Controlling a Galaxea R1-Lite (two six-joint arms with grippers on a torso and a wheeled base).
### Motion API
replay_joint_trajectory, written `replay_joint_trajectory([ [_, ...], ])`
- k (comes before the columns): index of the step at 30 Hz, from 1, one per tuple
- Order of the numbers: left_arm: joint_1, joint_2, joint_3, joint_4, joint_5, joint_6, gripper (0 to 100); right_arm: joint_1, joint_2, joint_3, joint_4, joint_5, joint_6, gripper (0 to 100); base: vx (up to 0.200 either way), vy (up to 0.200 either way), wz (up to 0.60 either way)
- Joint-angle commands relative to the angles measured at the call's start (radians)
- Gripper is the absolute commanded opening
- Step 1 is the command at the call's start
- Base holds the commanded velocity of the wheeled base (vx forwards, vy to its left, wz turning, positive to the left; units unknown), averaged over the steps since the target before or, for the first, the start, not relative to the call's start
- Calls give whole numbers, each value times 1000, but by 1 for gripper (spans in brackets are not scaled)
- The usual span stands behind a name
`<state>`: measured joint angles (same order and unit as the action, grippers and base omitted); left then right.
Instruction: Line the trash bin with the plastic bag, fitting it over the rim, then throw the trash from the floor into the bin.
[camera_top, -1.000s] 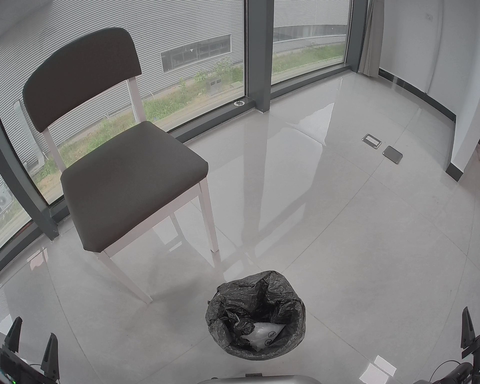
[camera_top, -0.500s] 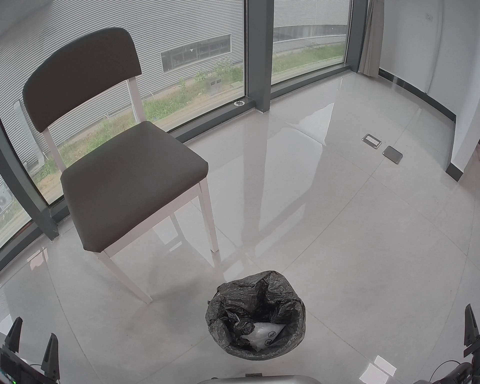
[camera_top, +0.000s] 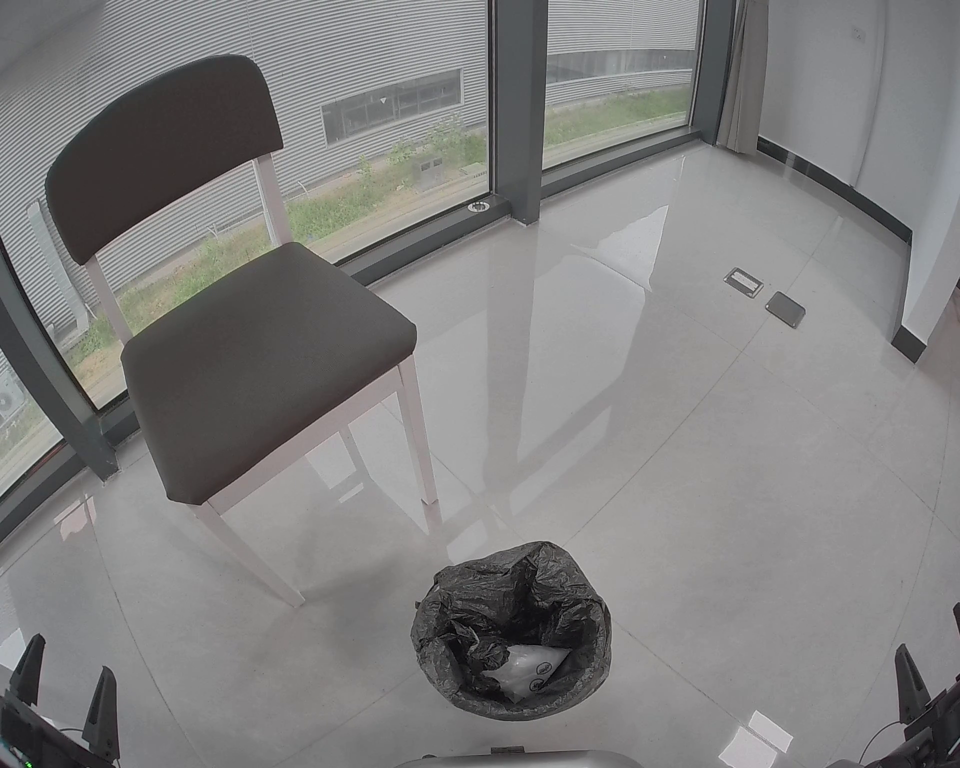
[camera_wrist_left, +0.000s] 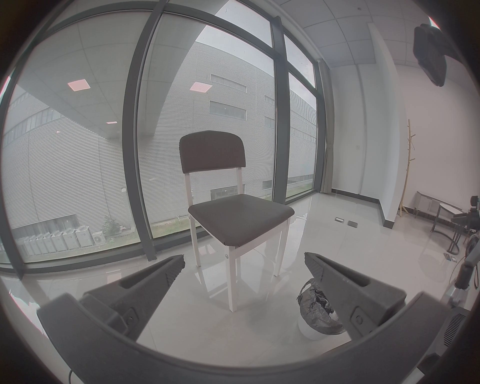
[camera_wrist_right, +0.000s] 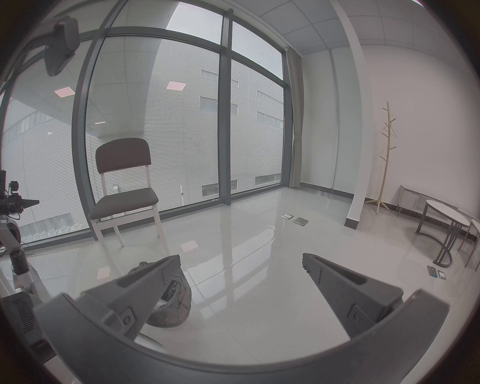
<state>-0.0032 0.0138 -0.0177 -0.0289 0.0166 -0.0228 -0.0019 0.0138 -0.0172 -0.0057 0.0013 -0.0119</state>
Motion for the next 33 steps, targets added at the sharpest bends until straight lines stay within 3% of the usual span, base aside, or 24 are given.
replay_joint_trajectory([
  [1,0,-14,18,0,0,0,100,0,-8,17,1,-4,9,100,0,0,0],
  [19,0,-14,18,0,0,0,100,0,-8,17,3,-32,9,100,0,0,0],
  [30,0,-14,18,0,0,0,100,0,-9,17,3,-21,6,100,0,0,0],
  [33,0,-14,18,0,0,0,100,0,-9,17,0,13,-37,100,0,0,0],
])
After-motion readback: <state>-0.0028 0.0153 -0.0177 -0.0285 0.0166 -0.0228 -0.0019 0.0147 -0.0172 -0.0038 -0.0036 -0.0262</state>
